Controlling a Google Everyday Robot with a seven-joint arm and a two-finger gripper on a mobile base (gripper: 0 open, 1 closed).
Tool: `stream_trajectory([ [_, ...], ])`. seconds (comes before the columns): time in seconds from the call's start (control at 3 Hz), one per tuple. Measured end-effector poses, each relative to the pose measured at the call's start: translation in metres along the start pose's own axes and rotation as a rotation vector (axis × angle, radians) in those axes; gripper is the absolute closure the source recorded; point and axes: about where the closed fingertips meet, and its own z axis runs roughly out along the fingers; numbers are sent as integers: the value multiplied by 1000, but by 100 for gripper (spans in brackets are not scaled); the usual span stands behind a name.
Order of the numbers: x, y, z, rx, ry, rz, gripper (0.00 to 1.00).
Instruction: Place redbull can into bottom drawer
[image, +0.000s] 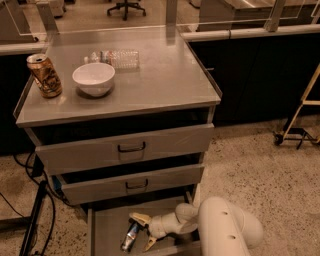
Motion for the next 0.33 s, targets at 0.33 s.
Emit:
stream_trajectory([
  [0.33,0,0,0,0,0,0,0],
])
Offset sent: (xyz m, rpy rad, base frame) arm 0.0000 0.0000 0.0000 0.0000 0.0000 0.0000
